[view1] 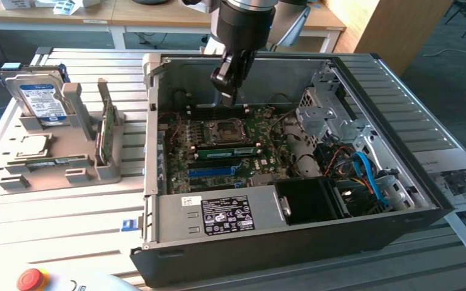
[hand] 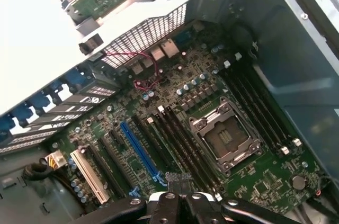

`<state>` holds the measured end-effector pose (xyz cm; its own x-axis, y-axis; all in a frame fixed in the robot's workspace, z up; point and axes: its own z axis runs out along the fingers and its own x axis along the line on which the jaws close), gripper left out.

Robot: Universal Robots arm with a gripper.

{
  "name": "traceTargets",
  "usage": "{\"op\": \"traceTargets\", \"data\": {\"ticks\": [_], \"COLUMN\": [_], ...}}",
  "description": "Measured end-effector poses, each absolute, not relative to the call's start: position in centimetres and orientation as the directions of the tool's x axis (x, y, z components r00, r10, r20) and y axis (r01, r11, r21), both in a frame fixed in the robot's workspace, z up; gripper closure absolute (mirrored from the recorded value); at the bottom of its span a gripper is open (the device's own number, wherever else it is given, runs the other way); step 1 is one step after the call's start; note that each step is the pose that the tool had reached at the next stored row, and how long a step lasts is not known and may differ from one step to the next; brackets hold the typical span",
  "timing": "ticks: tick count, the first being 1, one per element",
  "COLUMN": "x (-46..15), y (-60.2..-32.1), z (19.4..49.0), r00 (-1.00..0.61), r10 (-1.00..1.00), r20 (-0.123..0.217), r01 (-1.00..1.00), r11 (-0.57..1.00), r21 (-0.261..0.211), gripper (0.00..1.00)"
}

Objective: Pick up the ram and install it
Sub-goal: 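Press down the ram until it locks into place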

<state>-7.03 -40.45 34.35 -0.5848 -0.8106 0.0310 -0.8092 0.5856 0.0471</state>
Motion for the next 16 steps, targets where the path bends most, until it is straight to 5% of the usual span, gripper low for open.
{"op": "traceTargets", "data": {"ticks": [16], "x": [-7.03], "y": [-40.45], "z": [34.35], "r00": [-0.722], "r10": [-0.691], "r20": [0.031], "r01": [-0.690], "r11": [0.723], "r21": [0.047], "gripper": [0.90]}}
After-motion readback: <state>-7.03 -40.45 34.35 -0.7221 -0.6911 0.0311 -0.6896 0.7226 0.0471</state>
